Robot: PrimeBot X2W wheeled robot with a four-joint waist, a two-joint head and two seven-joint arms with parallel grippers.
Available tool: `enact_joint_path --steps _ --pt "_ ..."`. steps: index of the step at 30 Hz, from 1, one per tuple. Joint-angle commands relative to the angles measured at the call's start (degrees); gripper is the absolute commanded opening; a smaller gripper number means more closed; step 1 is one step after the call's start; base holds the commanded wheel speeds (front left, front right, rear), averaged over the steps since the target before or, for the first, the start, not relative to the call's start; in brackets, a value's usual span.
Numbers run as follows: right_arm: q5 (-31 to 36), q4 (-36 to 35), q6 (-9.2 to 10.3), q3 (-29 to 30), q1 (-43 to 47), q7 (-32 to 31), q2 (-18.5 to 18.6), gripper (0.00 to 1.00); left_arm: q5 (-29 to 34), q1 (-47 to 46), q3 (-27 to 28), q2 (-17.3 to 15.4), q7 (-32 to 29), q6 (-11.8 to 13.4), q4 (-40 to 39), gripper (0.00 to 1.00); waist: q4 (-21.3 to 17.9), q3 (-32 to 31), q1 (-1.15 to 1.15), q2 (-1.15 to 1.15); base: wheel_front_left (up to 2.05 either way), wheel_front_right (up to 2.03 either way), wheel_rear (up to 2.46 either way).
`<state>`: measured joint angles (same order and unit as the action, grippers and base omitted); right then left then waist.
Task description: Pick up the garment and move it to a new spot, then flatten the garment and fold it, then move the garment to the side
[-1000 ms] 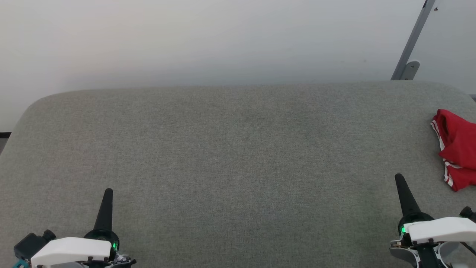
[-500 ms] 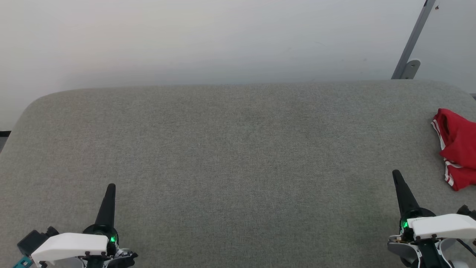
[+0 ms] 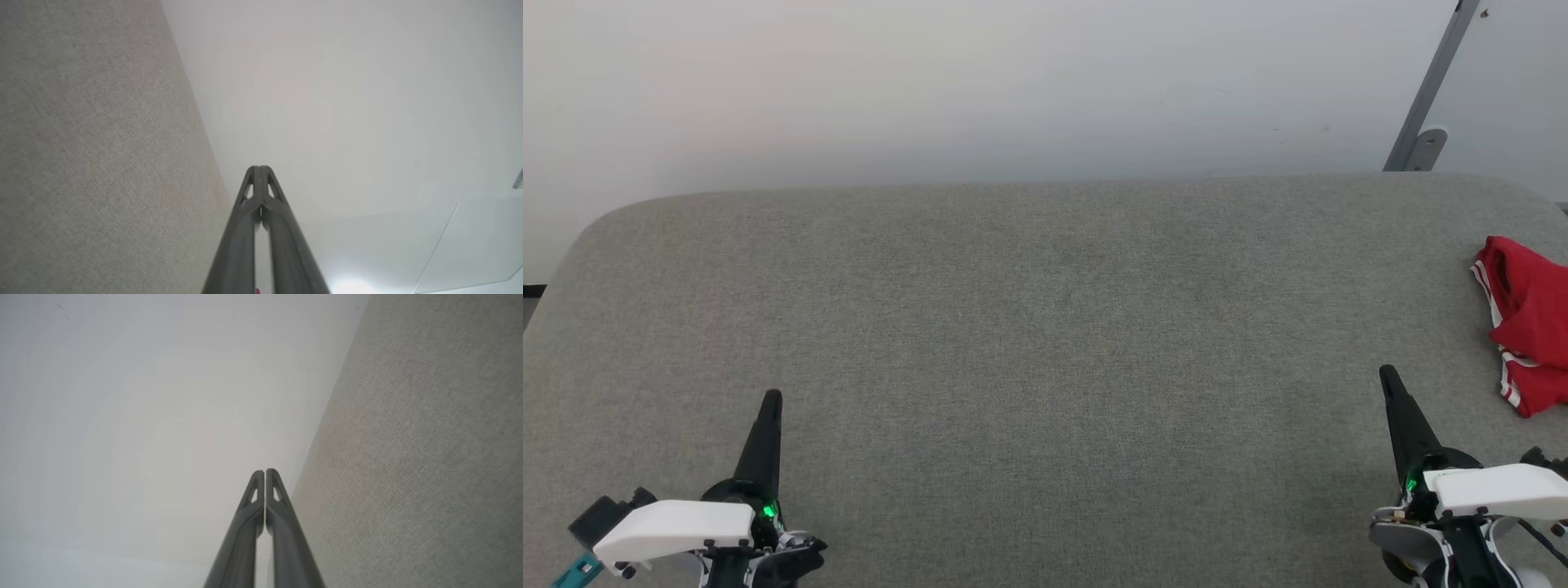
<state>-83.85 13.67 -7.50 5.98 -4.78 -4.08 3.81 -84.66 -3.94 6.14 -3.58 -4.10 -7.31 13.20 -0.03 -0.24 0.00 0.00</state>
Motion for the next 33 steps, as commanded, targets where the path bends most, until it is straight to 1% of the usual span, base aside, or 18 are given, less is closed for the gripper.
enact_joint_path --steps 1,23,33 --pt "-1.1 0.0 0.01 0.2 -0.8 -0.5 -0.2 0.00 -0.8 -1.0 0.3 0.1 -0.4 -0.3 0.0 0.00 0.0 0.0 0.00 0.00 0.00 0.00 0.00" --pt "-8.7 0.4 0.02 0.6 -1.8 -2.7 -1.1 0.00 -7.8 -2.7 0.5 0.7 -2.6 -0.3 0.9 0.00 0.0 0.4 0.00 0.00 0.00 0.00 0.00" --pt "-8.6 0.4 0.02 0.6 -1.6 -2.6 -1.0 0.00 -7.8 -2.7 0.5 0.7 -2.6 -0.3 0.9 0.00 0.0 0.4 0.00 0.00 0.00 0.00 0.00"
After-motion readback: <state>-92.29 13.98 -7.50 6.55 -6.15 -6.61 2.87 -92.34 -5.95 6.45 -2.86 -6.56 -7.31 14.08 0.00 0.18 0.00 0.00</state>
